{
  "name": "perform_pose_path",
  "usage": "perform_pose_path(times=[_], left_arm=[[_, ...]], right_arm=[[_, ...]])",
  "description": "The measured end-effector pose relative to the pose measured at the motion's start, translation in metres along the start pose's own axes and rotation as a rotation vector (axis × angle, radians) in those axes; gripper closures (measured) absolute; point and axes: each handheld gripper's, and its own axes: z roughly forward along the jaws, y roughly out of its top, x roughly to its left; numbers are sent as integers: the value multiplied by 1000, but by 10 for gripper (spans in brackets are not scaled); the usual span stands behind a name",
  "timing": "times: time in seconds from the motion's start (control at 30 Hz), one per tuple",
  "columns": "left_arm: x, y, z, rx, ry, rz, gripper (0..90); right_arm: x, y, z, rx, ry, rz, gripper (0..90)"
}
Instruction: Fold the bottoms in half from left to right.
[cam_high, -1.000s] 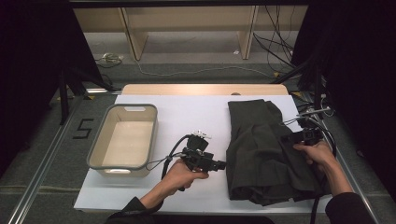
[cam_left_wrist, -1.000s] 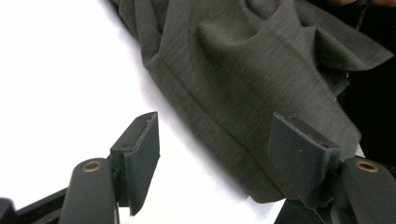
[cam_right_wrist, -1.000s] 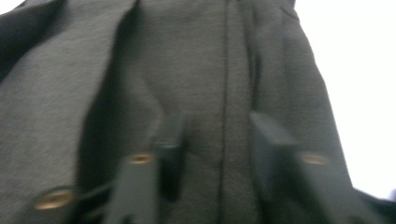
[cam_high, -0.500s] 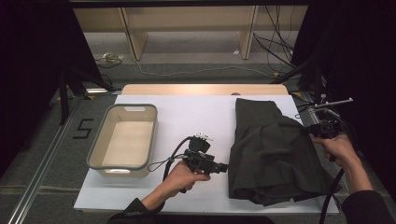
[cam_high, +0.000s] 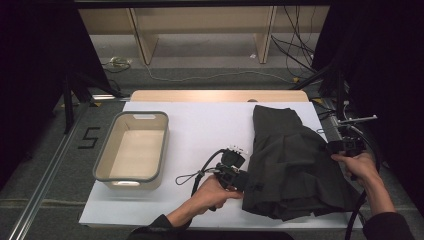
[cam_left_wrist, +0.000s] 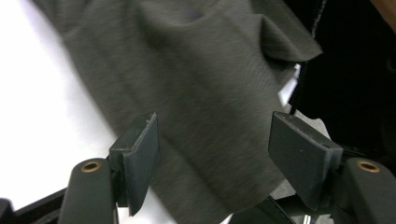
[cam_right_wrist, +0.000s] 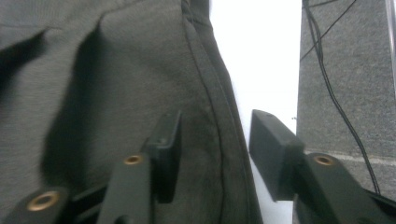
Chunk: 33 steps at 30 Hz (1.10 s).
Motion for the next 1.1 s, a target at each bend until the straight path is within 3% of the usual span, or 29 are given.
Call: perform_pose_path(times=[0.13,0.2,0.27,0.37,0.43,0.47,0.53,0.63,0.73,0.83,0.97,1.1], left_arm=[[-7,2,10,11,-26,-2,353],[-10,2,16,28,-39,5,412],[-12,0,23,48,-51,4,543],[-15,-6,31,62,-40,30,764],[-17,-9,35,65,-39,37,845],[-18,-10,38,63,-48,18,867],[-23,-13,45,76,-68,20,877],[-23,-17,49,95,-58,35,868],[-18,-21,47,100,-83,20,837],[-18,-25,43,112,-81,43,803],[-15,-25,38,102,-77,43,827],[-16,-25,36,100,-79,45,889]], right_arm=[[4,-7,-16,-38,-23,-20,469],[6,-13,-22,-50,-14,-18,466],[8,-20,-25,-48,0,-17,471],[10,-35,-28,-50,-18,-22,495],[9,-46,-30,-61,-6,-10,512],[8,-51,-30,-70,-5,-4,525],[7,-59,-30,-47,-5,-4,529],[9,-69,-33,-40,-2,6,539],[11,-79,-37,-28,-12,-1,543],[11,-89,-37,-14,-15,3,565],[14,-101,-35,18,-47,-13,706],[11,-101,-40,6,-92,-19,854]])
